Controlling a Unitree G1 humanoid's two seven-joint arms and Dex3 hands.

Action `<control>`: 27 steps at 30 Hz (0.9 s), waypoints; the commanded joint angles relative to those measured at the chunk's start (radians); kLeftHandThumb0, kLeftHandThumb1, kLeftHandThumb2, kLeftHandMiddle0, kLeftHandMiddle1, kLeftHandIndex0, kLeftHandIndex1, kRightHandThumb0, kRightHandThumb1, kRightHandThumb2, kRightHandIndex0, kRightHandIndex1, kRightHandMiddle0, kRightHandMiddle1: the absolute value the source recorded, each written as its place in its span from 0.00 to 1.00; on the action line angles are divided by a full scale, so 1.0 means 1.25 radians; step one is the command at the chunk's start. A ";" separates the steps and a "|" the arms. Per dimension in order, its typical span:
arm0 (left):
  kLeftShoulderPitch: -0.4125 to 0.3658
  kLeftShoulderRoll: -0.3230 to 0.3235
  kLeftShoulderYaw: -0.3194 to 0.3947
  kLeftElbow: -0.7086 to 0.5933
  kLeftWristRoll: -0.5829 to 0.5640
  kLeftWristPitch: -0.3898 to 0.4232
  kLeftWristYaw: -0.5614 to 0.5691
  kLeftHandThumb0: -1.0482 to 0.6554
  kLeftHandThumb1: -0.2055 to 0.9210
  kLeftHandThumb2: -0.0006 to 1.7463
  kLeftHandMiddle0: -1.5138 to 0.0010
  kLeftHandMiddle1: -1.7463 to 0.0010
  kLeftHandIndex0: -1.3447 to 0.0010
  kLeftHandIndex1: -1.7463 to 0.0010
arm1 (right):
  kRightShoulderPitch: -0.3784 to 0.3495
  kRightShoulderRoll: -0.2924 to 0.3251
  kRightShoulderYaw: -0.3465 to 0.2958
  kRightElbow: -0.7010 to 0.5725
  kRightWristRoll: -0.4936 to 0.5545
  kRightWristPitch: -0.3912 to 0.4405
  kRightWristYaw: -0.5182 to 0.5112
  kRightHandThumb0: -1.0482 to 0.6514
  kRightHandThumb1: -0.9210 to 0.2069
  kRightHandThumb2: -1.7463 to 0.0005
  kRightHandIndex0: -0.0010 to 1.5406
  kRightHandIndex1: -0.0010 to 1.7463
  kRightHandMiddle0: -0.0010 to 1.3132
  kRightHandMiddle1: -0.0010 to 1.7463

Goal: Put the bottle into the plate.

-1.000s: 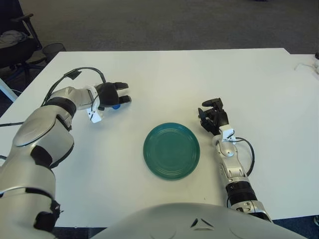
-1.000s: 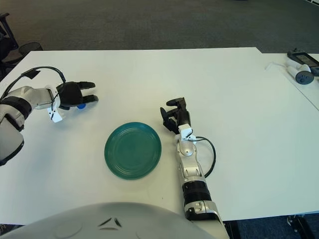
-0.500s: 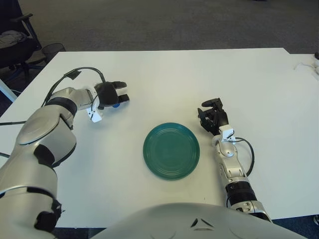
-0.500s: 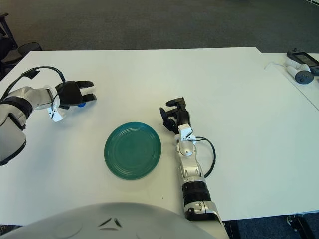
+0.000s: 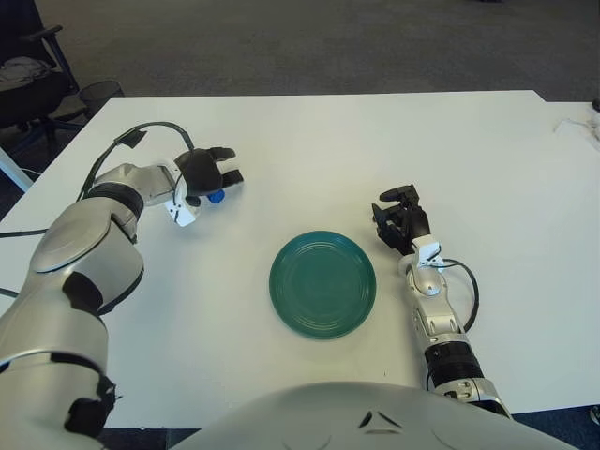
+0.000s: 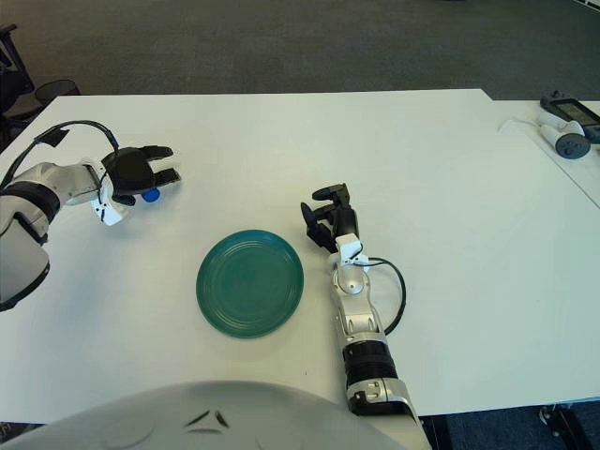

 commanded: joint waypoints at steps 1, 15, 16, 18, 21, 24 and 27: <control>-0.002 0.011 0.005 0.000 -0.017 -0.010 0.013 0.20 0.68 0.36 0.78 0.97 1.00 0.51 | 0.035 -0.003 -0.003 0.052 0.007 0.041 0.005 0.61 0.00 0.74 0.24 0.83 0.09 1.00; -0.012 0.043 0.044 -0.024 -0.082 -0.085 0.023 0.22 0.70 0.37 0.70 0.93 1.00 0.47 | 0.035 0.000 -0.001 0.047 0.006 0.047 0.007 0.61 0.05 0.69 0.24 0.87 0.07 1.00; -0.016 0.054 0.050 -0.036 -0.089 -0.102 0.021 0.22 0.71 0.37 0.70 0.93 1.00 0.47 | 0.036 0.000 -0.001 0.047 0.006 0.048 0.008 0.61 0.05 0.68 0.24 0.87 0.07 1.00; -0.016 0.065 0.060 -0.054 -0.099 -0.120 0.018 0.22 0.72 0.37 0.70 0.93 1.00 0.49 | 0.038 -0.001 0.000 0.044 0.007 0.047 0.010 0.61 0.07 0.67 0.24 0.88 0.07 1.00; -0.013 0.079 0.073 -0.081 -0.111 -0.139 0.009 0.22 0.73 0.36 0.71 0.93 1.00 0.51 | 0.041 -0.003 0.002 0.040 0.005 0.047 0.012 0.61 0.07 0.66 0.25 0.88 0.07 1.00; -0.009 0.089 0.084 -0.104 -0.118 -0.153 0.000 0.22 0.74 0.36 0.71 0.93 1.00 0.53 | 0.041 -0.004 0.003 0.039 0.003 0.048 0.013 0.61 0.06 0.67 0.24 0.88 0.07 1.00; -0.001 0.093 0.094 -0.113 -0.125 -0.157 -0.002 0.21 0.77 0.33 0.72 0.93 1.00 0.56 | 0.043 -0.004 0.003 0.038 0.004 0.048 0.013 0.61 0.05 0.68 0.24 0.87 0.06 1.00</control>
